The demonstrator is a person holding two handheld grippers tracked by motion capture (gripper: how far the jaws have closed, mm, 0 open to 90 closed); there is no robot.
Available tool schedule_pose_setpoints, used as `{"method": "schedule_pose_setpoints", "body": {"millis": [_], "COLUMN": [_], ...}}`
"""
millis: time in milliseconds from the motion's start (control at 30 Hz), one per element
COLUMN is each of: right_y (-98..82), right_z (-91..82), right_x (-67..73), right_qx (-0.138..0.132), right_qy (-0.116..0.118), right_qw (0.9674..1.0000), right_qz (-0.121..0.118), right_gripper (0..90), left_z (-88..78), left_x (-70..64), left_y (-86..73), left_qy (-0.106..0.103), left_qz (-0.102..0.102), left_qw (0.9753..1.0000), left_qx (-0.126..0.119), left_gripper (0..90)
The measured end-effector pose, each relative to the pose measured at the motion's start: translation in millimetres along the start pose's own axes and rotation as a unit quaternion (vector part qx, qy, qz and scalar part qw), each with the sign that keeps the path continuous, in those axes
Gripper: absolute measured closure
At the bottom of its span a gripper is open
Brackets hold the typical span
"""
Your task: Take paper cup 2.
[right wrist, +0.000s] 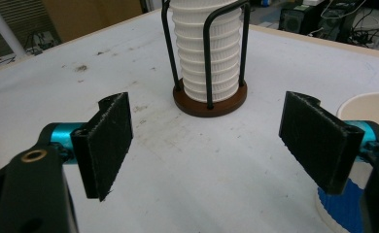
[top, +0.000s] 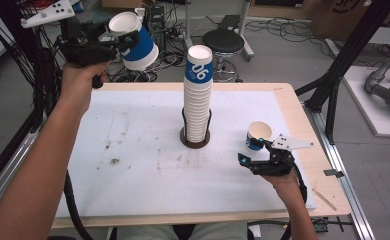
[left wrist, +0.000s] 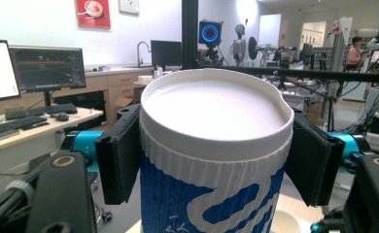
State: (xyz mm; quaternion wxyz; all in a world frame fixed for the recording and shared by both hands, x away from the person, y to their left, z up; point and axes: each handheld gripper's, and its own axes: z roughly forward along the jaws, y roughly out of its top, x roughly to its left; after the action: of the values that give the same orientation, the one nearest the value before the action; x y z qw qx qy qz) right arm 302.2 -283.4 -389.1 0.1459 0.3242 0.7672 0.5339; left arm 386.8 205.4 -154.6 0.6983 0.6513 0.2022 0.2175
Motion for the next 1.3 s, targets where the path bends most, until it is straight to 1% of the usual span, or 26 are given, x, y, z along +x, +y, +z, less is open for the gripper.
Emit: {"method": "schedule_pose_setpoints", "body": {"millis": [67,133,233,300,367,500,567,633,667,700,800,867,1000,1100,1167,1267,1300], "right_y": [0.0,-0.3,-0.6,-0.8,-0.9,-1.1,-1.3,-1.4,-1.5,-1.6,-1.9,-2.1,-2.4,-2.8,-3.2,-3.7,-3.9], "right_z": [0.6,1.3,2.1,2.5,3.0,3.6,4.1,5.2,5.5,6.0,6.7,6.9,7.1,8.3,9.2,10.9,11.3], "right_x": [0.4,0.7,1.2,1.2,1.5,1.4,1.6,1.2,2.1,1.9,2.4,2.4,2.3,2.5,2.4,3.1,3.0], "right_qx": [0.001,0.003,0.004,0.004,0.004,0.004,0.006,0.005,0.007,0.007,0.007,0.007,0.008,0.010,0.010,0.013,0.013], "right_qy": [0.000,0.000,0.002,0.001,0.001,0.001,0.001,0.001,0.002,0.002,0.003,0.003,0.003,0.003,0.004,0.005,0.005], "right_qw": [1.0000,1.0000,1.0000,1.0000,1.0000,1.0000,1.0000,1.0000,1.0000,1.0000,1.0000,1.0000,1.0000,0.9999,0.9999,0.9999,0.9999], "right_qz": [0.000,0.000,-0.001,-0.003,-0.002,-0.003,-0.002,-0.006,-0.003,-0.006,-0.004,-0.004,-0.004,-0.004,-0.005,-0.003,-0.004], "right_gripper": [20.3,20.3,20.3,20.3,20.3,20.4,20.3,20.3,20.3,20.3,20.3,20.3,20.3,20.3,20.3,20.3,20.3], "left_z": [-3.7,-6.1,-9.6,-12.1,-15.2,-19.3,-20.3,-21.3,-21.7,-22.3,-24.3,-26.8,-30.6,-32.8,-33.7,-33.1,-32.7], "left_x": [-0.6,-1.7,-3.9,-5.2,-7.5,-14.6,-17.9,-21.1,-22.4,-23.2,-24.7,-25.9,-28.3,-31.7,-34.2,-38.3,-38.6], "left_y": [-8.4,-16.9,-30.2,-38.4,-46.6,-61.9,-71.2,-82.3,-87.5,-92.6,-106.9,-118.9,-137.3,-150.3,-157.0,-167.8,-170.5], "left_qy": [-0.003,-0.009,-0.018,-0.025,-0.022,-0.022,-0.026,-0.026,-0.026,-0.026,-0.031,-0.028,-0.021,-0.012,-0.011,-0.011,-0.012], "left_qz": [0.000,0.000,-0.005,-0.012,-0.012,-0.003,-0.001,0.005,0.003,0.001,-0.016,-0.029,-0.037,-0.034,-0.034,-0.040,-0.035], "left_qw": [1.0000,0.9999,0.9996,0.9994,0.9995,0.9994,0.9991,0.9987,0.9987,0.9985,0.9980,0.9978,0.9974,0.9973,0.9972,0.9969,0.9967], "left_qx": [0.000,0.005,0.020,0.020,0.021,0.027,0.033,0.044,0.045,0.049,0.053,0.053,0.059,0.064,0.066,0.066,0.072], "left_gripper": [29.7,29.6,29.6,29.6,29.6,29.6,29.5,29.5,29.5,29.5,29.5,29.6,29.6,29.5,29.5,29.5,29.5]}}
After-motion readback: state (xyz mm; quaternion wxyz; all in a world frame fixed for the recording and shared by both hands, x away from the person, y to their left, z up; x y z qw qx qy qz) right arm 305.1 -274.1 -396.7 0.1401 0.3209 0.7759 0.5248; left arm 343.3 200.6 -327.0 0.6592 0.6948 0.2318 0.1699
